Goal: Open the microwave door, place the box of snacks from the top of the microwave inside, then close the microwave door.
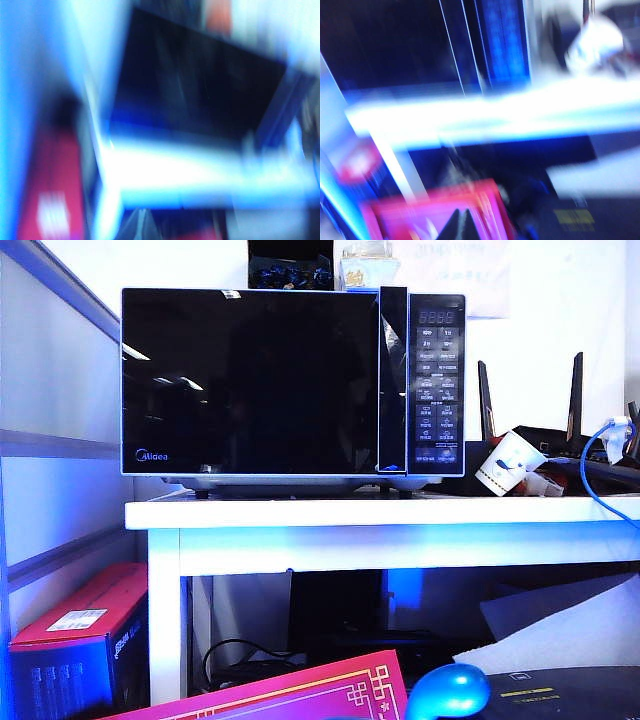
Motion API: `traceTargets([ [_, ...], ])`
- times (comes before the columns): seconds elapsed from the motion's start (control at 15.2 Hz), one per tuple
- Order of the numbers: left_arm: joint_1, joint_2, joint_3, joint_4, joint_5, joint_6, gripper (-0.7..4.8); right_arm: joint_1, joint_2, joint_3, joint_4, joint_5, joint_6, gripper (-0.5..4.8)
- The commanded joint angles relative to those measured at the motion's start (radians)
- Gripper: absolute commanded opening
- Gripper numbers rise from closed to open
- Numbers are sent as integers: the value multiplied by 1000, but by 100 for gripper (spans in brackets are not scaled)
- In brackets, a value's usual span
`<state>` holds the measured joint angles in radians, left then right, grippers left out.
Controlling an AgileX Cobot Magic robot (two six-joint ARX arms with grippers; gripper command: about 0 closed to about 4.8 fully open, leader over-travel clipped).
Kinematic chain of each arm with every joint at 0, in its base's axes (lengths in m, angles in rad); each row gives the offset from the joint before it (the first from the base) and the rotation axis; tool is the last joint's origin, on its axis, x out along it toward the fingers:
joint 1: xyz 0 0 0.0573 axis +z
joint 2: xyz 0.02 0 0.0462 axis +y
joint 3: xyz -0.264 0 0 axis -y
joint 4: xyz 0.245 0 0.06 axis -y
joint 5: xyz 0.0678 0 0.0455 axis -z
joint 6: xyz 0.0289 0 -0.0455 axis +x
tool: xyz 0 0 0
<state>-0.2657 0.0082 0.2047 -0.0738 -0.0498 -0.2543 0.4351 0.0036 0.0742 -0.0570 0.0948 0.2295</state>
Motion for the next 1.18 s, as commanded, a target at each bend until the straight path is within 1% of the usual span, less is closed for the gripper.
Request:
traceTargets([
  [0.07,0,103,206,9,-133,76,-6,1,1,93,87,10,13,-1],
  [0.2,0,277,407,9,-134,210,-6,1,47,200,87,18,3,-1],
  [0.26,0,394,532,8,-134,242,-6,1,103,272,86,19,-10,-1],
  [0.33,0,497,650,3,-133,252,-6,1,167,341,85,19,-45,-1],
  [0.39,0,600,777,-22,-115,287,-6,1,242,414,85,19,-90,-1],
  [0.46,0,684,893,-68,-93,320,-6,1,313,479,84,18,-121,-1],
  [0.53,0,798,1049,-144,-61,337,-6,1,410,565,87,19,-144,-1],
  [0.66,0,941,1249,-247,56,344,-6,0,541,657,125,19,-159,-1],
  [0.72,0,1030,1378,-324,137,370,-6,0,618,705,160,19,-159,-1],
  [0.79,0,1111,1498,-411,219,378,-6,0,706,756,201,9,-159,-1],
  [0.85,0,1171,1580,-473,299,378,-6,0,761,788,221,8,-159,-1],
  [1.05,3,1281,1699,-575,487,385,-6,0,915,877,267,8,-159,-1],
  [1.12,24,1307,1715,-609,584,389,-6,0,982,904,309,2,-159,-1],
  [1.18,33,1316,1715,-623,631,389,-6,0,1028,916,349,-5,-159,-1],
])
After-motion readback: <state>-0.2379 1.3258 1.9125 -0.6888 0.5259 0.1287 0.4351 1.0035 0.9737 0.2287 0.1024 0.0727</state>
